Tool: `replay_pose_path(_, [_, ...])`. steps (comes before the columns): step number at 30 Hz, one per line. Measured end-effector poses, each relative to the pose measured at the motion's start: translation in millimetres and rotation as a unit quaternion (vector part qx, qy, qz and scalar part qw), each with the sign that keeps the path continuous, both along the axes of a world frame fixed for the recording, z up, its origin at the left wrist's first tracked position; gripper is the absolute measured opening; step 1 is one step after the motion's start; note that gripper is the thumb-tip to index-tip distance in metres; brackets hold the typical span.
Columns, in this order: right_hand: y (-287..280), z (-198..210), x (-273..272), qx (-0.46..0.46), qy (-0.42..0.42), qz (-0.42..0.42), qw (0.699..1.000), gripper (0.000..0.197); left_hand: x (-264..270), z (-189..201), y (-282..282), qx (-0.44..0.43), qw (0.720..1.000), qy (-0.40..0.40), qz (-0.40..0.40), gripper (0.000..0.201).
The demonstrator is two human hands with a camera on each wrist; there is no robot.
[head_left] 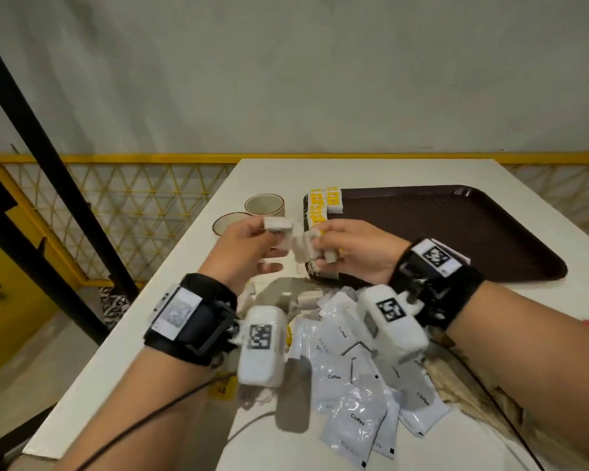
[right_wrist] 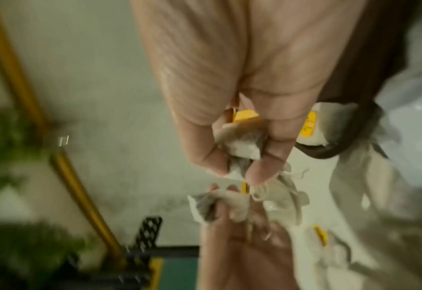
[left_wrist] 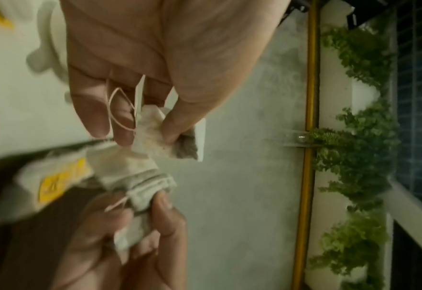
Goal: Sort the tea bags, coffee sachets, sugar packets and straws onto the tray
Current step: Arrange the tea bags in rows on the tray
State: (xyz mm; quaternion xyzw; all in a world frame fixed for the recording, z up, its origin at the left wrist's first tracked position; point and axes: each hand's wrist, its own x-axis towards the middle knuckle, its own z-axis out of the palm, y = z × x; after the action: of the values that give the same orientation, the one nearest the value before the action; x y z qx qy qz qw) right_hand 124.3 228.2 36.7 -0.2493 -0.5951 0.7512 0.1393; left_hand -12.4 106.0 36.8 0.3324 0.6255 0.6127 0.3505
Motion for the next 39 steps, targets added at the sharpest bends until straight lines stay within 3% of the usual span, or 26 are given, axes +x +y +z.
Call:
replay_pose_path(3, [3.1, -4.9, 26.0, -0.218, 0.102, -0.072, 0.968, 0.011, 32.1, -4.6, 21.3, 0.022, 0.998, -0.048, -0.033, 0.018])
replay_pose_path(5, [5.2, -9.8, 40.8, -0.275, 0.133, -0.077, 0.949, 0.017, 49.8, -7.5, 33.6, 0.031, 0.996, -0.074, -0.036, 0.020])
replay_pose_path(10, [2.5, -30.4, 60.8, -0.265, 0.133, -0.107, 0.949, 0.049, 72.7, -21.5, 47.3, 0.047, 0.988, -0.136, -0.062, 0.022])
replay_pose_path(17, [-5.6, -41.0, 73.8, -0.259, 0.163, -0.119, 0.945, 0.030, 73.0, -33.2, 44.6, 0.068, 0.964, -0.237, -0.096, 0.032])
replay_pose_path(20, [-2.2, -41.8, 77.4, -0.316, 0.183, -0.172, 0.915, 0.054, 71.5, -35.7, 43.8, 0.085, 0.976, -0.181, -0.085, 0.018])
replay_pose_path(24, [-1.3, -41.8, 81.3, -0.271, 0.170, -0.195, 0.927, 0.028, 71.9, -41.8, 42.0, 0.093, 0.984, -0.121, -0.089, 0.029])
replay_pose_path(28, [-0.3, -42.5, 84.9, -0.215, 0.173, -0.196, 0.941, 0.018, 70.2, -43.3, 41.3, 0.088, 0.990, -0.099, -0.037, 0.033])
replay_pose_path(32, [2.3, -38.0, 87.3, -0.215, 0.172, -0.208, 0.939, 0.024, 70.9, -43.6, 40.4, 0.085, 0.993, -0.078, 0.004, 0.017])
replay_pose_path(36, [-0.8, -38.1, 86.7, -0.175, 0.159, -0.212, 0.948, 0.010, 71.4, -40.3, 39.6, 0.109, 0.992, 0.057, 0.011, 0.012])
replay_pose_path(39, [-3.4, -38.3, 86.4, -0.133, 0.145, -0.195, 0.961, 0.020, 68.8, -36.0, 36.5, 0.148, 0.987, 0.052, 0.030, 0.014])
